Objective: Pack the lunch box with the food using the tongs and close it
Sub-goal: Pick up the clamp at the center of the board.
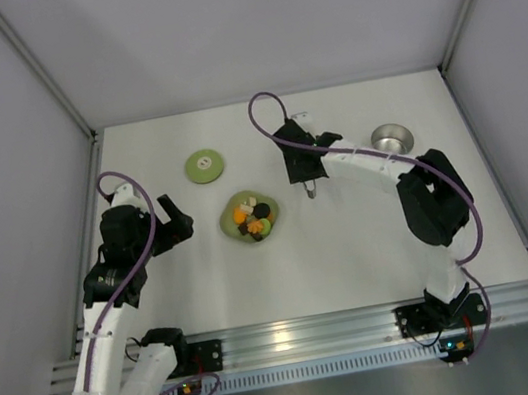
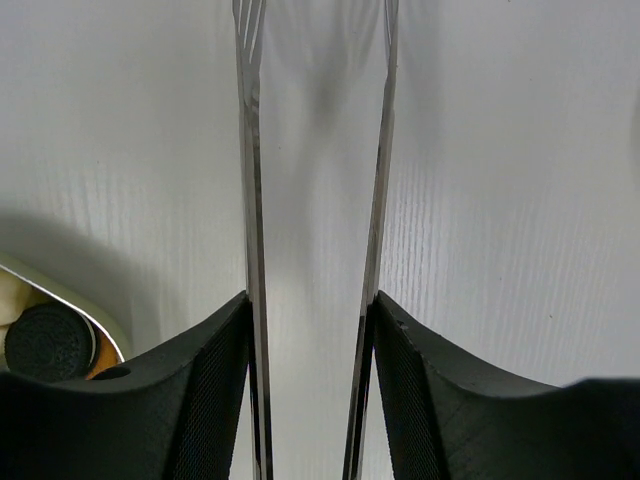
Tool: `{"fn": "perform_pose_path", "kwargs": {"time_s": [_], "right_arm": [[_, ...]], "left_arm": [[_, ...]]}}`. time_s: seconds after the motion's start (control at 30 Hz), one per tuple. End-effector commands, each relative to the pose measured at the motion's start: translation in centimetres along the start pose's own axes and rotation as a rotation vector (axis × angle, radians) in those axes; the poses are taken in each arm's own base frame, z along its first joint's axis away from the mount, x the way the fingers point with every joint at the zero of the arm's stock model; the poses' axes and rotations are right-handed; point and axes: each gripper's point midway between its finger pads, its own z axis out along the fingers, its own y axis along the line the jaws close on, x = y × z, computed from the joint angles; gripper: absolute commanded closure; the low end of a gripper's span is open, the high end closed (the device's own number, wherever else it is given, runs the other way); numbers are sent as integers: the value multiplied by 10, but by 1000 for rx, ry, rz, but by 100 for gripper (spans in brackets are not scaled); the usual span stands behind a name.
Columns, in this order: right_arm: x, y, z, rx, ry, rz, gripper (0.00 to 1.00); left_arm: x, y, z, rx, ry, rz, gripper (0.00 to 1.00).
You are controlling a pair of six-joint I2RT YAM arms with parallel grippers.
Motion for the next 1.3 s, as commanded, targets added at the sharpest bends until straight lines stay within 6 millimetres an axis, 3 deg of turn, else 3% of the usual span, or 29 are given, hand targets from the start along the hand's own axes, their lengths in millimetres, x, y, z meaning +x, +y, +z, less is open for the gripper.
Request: {"fn": "perform_pose_path", "kwargs": {"time_s": [0.0, 0.7, 1.0, 1.27], "right_arm": [[-16, -1, -26, -30, -66, 26, 51], [-6, -25, -102, -142, -121, 39, 48], [13, -9, -159, -256, -174, 7, 52], [45, 25, -200, -392, -168, -53, 52]], "left_arm": [[-8, -3, 0, 12, -32, 4, 1], [-8, -4, 0, 13, -32, 7, 1], [-8, -4, 0, 16, -31, 7, 1], [-7, -5, 0, 16, -28, 9, 1]]}}
